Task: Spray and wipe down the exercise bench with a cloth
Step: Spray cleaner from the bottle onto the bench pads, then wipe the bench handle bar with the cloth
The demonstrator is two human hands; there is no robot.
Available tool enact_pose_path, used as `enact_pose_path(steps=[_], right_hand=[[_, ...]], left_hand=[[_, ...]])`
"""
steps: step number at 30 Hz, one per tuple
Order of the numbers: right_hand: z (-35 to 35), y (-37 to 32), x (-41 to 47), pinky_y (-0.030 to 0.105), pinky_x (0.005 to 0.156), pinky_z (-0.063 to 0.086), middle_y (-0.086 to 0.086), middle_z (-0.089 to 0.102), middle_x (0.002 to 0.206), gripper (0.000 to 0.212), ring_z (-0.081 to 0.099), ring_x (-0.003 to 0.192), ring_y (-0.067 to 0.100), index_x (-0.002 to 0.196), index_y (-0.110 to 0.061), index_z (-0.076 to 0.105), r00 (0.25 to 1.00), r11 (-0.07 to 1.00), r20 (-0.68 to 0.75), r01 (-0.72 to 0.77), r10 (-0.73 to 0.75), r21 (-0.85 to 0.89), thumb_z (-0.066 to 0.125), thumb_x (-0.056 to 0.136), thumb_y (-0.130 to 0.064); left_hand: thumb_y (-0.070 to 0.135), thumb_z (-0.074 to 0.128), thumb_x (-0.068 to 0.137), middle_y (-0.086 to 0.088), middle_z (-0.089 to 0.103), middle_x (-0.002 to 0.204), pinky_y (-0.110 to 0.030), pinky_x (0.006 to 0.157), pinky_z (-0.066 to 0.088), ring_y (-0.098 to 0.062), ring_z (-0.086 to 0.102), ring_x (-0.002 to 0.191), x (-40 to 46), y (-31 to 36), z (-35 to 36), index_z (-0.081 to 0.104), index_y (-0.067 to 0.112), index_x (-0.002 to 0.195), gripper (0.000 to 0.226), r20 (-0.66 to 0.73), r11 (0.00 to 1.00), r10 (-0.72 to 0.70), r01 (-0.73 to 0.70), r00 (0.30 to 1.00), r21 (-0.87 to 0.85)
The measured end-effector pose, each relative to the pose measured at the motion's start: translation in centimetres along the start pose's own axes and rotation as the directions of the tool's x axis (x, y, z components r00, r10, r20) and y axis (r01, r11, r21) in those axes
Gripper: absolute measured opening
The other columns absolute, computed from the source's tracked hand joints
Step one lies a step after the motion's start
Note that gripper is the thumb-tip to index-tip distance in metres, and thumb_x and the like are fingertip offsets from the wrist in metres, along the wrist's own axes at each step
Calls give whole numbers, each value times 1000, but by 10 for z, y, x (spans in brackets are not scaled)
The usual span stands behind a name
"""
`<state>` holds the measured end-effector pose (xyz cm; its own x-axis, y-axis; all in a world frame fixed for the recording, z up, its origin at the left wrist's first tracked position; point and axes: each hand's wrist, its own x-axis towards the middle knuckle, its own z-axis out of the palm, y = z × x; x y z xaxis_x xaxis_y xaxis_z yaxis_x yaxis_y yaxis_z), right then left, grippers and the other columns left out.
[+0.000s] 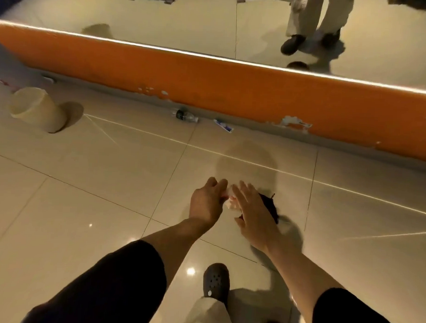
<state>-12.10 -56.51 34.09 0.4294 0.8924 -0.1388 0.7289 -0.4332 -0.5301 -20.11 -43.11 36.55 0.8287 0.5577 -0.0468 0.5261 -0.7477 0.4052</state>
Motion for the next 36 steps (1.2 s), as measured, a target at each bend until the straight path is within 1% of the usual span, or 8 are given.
enact_pose_path(steps=[5, 9, 15, 21, 25, 27, 32, 36], right_hand=[[91, 78, 76, 40, 117, 30, 3, -6, 162, 94, -8, 148, 25, 154, -26, -5, 999, 999, 28, 41, -41, -24, 64, 91, -27], [175, 143, 120, 34, 121, 18, -2, -32, 157, 96, -31, 142, 19, 147, -33, -28, 991, 995, 108, 90, -85, -48, 54, 97, -28], [279, 206, 145, 32, 117, -8, -1, -33, 156, 88, -31, 143, 18, 151, -32, -19, 986, 991, 92, 137, -136, 0, 49, 97, -16], [338, 233, 133, 49, 114, 32, 15, 13, 161, 101, 11, 149, 31, 155, -12, 14, 991, 986, 17, 129, -132, 101, 77, 77, -11], [337, 229, 112, 40, 115, 32, 7, 24, 159, 87, 20, 147, 22, 155, -16, 18, 999, 992, -37, 13, -9, 124, 71, 86, -21], [336, 239, 94, 42, 104, 47, 13, 49, 143, 60, 45, 134, 26, 144, -8, 38, 980, 983, -160, -92, 118, 159, 62, 91, -21], [331, 281, 49, 35, 94, 51, 19, 55, 129, 45, 57, 116, 32, 133, -2, 47, 816, 873, -329, -387, 474, 299, 38, 98, -28], [332, 317, 34, 34, 98, 47, 16, 46, 138, 47, 52, 119, 27, 145, -6, 34, 673, 693, -275, -491, 686, 528, 43, 100, -14]], left_hand=[[23, 58, 95, 6, 48, 81, -27, 50, 44, -15, 47, 60, 60, -64, 118, 48, 20, 86, 14, -63, 990, -131, 127, 989, -68], [20, 72, 85, -1, 52, 76, -28, 40, 43, -18, 44, 49, 91, -119, 215, 58, 10, 87, 17, -154, 998, -59, 57, 986, -18], [13, 65, 90, -1, 51, 81, -39, 50, 49, -24, 52, 57, 102, -166, 316, 52, 13, 82, 15, -120, 987, -163, 160, 979, -31], [20, 51, 99, -2, 56, 86, -40, 64, 50, -22, 53, 71, 90, -182, 366, 54, 11, 91, 13, 32, 964, -247, 249, 968, -90], [19, 56, 96, -5, 62, 115, -36, 89, 50, -23, 59, 100, 80, -177, 370, 57, 13, 116, 21, 31, 943, -313, 314, 949, -108], [13, 67, 89, -11, 57, 132, -44, 110, 36, -28, 52, 122, 78, -168, 373, 55, 9, 128, 41, -43, 984, -177, 177, 983, 5], [7, 78, 77, -14, 65, 117, -49, 103, 45, -30, 59, 114, 79, -120, 413, 67, 7, 111, 36, 39, 930, 362, -364, 931, 55], [22, 84, 72, -11, 61, 127, -42, 100, 48, -29, 58, 117, 78, -80, 454, 64, 11, 122, 55, 273, 918, 376, -396, 886, 22]])
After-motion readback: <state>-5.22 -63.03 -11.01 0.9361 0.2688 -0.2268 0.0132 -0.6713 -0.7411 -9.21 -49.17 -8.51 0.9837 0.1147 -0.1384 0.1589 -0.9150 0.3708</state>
